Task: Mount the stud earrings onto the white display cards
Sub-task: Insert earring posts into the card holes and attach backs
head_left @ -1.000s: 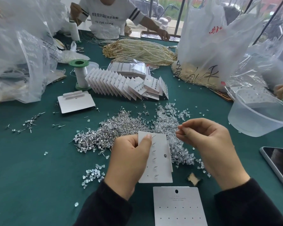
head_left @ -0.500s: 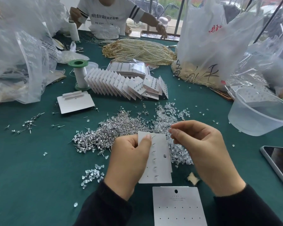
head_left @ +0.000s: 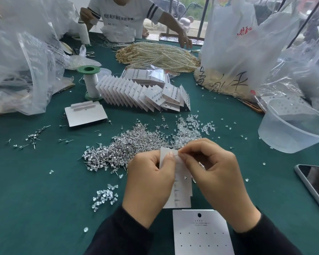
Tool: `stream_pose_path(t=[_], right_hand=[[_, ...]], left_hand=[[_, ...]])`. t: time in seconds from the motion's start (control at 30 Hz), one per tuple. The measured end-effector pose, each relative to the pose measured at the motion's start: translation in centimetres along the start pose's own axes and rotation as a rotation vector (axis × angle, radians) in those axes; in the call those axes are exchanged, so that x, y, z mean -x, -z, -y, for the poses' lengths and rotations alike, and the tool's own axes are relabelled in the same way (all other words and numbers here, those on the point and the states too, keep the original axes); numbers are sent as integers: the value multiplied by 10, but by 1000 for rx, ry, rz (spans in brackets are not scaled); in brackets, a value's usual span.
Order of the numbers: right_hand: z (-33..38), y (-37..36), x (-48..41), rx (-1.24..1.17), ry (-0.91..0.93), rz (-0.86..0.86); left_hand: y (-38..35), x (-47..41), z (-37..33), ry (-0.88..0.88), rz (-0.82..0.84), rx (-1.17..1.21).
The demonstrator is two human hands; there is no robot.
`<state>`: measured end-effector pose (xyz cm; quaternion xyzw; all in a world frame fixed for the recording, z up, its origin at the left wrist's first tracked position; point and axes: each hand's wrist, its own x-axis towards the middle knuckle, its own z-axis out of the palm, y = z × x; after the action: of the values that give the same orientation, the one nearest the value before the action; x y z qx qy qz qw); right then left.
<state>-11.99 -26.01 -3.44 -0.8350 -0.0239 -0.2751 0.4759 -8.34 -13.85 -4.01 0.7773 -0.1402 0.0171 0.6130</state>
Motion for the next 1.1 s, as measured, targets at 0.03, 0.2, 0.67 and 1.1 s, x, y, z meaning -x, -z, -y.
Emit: stream_pose_path(t=[0.03,0.2,0.67,1.1], right_hand=[[0,0,0,-13,-6,7],[0,1,0,-98,-36,0],[-3,-5,3,22,34,31],[0,-3,4,55,50,7]], left_hand=[[0,0,0,-7,-7,-2],[0,0,-1,-32,-22,-19],[1,0,1,-103,8,-80],[-1,1,-3,-152,-25,-129]])
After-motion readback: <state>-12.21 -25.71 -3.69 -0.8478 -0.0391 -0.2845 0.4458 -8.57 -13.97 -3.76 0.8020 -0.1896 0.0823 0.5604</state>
